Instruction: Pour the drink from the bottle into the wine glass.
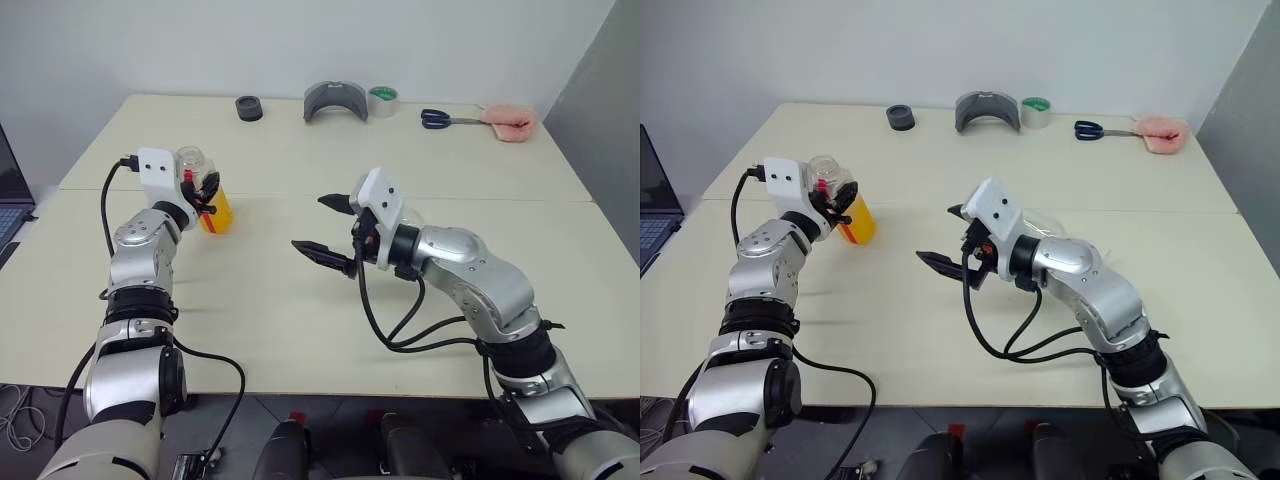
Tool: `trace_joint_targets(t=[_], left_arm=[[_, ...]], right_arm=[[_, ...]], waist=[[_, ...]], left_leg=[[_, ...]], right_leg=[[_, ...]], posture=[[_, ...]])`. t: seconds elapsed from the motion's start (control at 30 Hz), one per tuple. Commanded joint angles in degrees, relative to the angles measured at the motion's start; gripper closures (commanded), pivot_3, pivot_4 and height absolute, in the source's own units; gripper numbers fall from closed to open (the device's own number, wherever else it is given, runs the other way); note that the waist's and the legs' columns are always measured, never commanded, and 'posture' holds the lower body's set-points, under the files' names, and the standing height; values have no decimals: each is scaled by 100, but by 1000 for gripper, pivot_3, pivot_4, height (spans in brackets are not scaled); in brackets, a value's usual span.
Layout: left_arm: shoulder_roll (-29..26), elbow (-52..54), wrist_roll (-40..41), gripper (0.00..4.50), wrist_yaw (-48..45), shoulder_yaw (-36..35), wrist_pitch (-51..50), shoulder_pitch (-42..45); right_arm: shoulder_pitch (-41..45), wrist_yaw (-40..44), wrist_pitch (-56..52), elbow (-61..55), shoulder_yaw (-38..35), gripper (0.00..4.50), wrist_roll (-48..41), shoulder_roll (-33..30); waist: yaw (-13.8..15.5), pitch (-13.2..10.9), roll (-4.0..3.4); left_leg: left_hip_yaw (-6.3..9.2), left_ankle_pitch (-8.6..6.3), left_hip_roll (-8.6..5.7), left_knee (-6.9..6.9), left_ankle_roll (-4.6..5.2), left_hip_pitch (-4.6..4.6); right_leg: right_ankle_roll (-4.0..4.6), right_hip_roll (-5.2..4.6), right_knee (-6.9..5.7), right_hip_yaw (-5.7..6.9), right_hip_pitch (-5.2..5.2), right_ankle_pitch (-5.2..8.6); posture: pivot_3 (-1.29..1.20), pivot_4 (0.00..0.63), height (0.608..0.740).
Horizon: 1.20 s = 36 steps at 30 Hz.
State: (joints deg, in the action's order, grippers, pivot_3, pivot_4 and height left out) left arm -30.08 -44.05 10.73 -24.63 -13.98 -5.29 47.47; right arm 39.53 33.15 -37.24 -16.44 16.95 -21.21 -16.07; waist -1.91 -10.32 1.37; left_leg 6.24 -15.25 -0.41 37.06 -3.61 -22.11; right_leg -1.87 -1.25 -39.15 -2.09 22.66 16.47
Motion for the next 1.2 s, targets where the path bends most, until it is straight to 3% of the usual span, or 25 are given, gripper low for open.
trace_joint_targets(t=[0.03,0.07,0.37,0.83,1.03,1.2], left_arm=[[-131,-125,14,2718,-110,-54,215,171],[-133,-160,24,2718,-131,-59,233,178],[-196,-197,16,32,-243,-69,525,-72],[-112,488,19,32,-260,-55,825,-1131],[74,1843,206,32,-263,-67,607,-2135],[181,3777,702,32,-493,-34,-127,-3317]], right_arm=[[141,-25,170,2,-3,0,140,150],[145,-24,177,16,-13,0,167,182],[113,-55,84,-25,-65,0,256,367],[-273,-63,204,-140,171,0,772,78],[-776,-343,268,-530,42,0,1126,-176],[-1370,-808,51,-1257,-411,0,1363,-404]], waist=[[-3,0,0],[-4,0,0],[-18,0,0],[-99,3,5],[-100,4,6],[-91,5,7]], left_leg=[[-1,0,0,0,0,1],[-2,0,0,0,0,1],[-4,-1,0,0,1,0],[-3,-3,2,5,6,-23],[-1,-4,5,5,7,-25],[2,-5,18,5,8,-29]], right_leg=[[0,1,0,0,0,0],[0,1,-1,-1,1,0],[1,0,-7,-5,7,-1],[3,-3,-61,-24,63,-1],[3,-6,-61,-26,65,-1],[4,-21,-60,-30,65,-1]], posture=[[0,150,740],[0,150,740],[0,150,740],[0,150,740],[0,150,740],[0,150,740]])
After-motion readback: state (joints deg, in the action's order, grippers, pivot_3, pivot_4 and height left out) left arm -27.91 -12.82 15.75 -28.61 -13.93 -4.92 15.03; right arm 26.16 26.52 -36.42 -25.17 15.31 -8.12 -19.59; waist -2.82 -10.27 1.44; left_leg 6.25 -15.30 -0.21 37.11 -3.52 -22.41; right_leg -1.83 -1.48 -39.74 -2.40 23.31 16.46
